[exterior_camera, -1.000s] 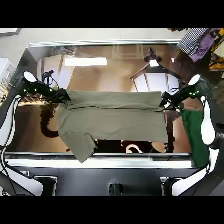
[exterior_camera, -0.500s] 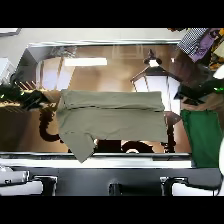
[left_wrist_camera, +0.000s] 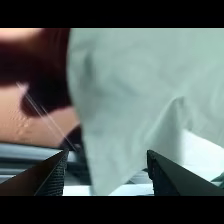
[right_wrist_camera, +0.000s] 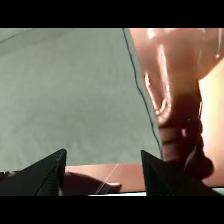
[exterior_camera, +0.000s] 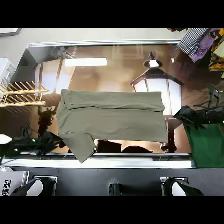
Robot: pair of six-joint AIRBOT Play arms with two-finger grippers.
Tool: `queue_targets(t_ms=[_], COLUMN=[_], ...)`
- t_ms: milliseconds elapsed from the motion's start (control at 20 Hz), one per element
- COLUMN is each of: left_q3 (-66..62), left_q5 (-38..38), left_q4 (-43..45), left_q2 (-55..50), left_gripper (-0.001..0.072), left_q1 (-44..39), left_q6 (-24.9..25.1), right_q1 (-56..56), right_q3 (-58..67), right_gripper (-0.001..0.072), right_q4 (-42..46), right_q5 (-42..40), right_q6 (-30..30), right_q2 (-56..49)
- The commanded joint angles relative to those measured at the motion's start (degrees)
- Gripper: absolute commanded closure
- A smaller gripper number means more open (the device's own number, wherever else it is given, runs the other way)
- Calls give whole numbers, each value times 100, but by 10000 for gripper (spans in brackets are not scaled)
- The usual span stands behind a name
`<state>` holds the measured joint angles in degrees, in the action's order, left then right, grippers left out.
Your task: Fold the clothes and pants, and hang the long-sleeved shirts on hangers.
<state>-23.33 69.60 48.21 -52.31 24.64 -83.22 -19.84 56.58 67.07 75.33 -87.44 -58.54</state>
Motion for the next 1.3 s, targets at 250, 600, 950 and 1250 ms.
queue_targets(t_ms=[250,600,950,1250], left_q3=[955,955,953,938], left_q5=[-695,-1493,-1834,-1814], left_q4=[-509,-841,-1167,-1207], left_q2=[234,219,-87,-315], left_gripper=[166,174,215,687], left_q1=[-146,-1137,-1628,-1749], left_q6=[446,415,271,376], right_q1=[-13,-13,-13,-26], right_q3=[-177,-177,-177,-101], right_gripper=[173,173,173,193], right_q4=[-455,-494,-498,-662], right_q5=[-35,4,52,33], right_q6=[-190,-190,-188,-205], right_q2=[236,236,236,229])
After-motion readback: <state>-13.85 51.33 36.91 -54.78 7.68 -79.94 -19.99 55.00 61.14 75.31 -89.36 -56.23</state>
